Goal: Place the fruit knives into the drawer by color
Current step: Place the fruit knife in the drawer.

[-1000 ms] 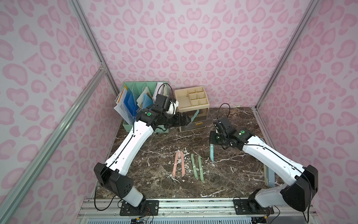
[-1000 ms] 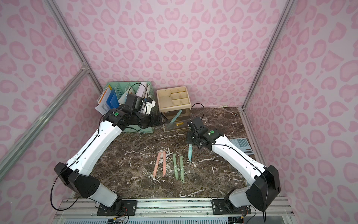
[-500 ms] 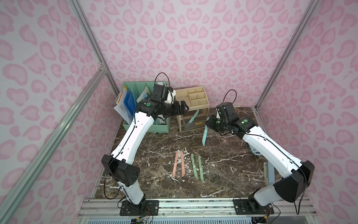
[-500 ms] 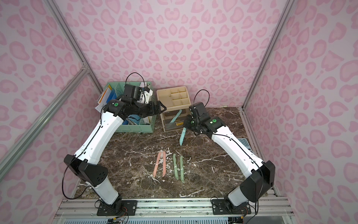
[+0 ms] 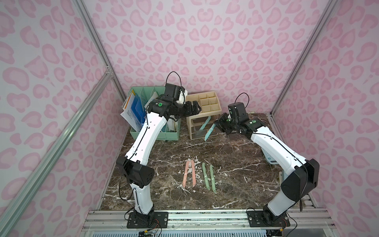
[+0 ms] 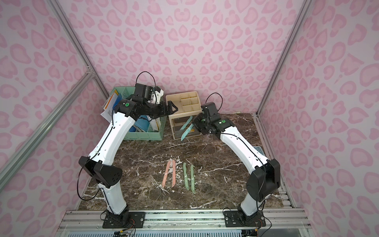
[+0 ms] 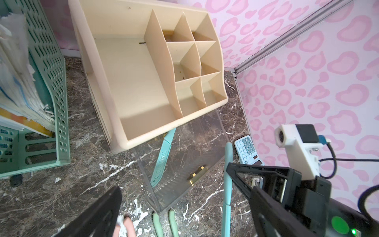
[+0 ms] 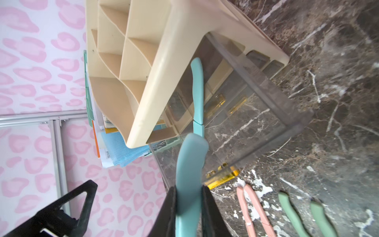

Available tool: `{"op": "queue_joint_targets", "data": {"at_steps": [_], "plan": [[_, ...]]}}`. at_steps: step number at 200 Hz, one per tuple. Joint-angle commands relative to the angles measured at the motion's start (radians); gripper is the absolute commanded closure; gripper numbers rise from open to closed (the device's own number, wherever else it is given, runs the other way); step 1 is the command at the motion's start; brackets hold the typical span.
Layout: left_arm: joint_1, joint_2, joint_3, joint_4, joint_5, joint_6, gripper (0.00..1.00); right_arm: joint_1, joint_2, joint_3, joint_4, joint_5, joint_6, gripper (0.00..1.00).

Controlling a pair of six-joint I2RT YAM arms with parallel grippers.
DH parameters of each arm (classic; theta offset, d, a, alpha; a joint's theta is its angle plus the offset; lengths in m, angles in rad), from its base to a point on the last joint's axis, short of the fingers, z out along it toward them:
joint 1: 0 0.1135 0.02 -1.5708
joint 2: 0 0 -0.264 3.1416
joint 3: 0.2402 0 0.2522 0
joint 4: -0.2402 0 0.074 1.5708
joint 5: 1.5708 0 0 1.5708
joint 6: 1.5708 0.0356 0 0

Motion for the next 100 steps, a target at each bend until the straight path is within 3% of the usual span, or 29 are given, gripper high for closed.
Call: {"op": "queue_joint_targets", "data": {"at_steps": [1, 63, 100], "plan": [[0.009, 0.021, 0.032, -0.019, 0.004, 0.005, 0.02, 0.001, 0.006, -0.002, 0.079, -0.017, 0.134, 0.82], [0.029, 0.086, 0.114, -0.027, 0.011, 0.001, 0.02, 0.002, 0.068, 0.085, 0.033, 0.048, 0.266, 0.82], [0.053, 0.120, 0.140, -0.022, 0.017, -0.003, 0.02, -0.009, 0.123, 0.138, 0.001, 0.055, 0.275, 0.82]]}}
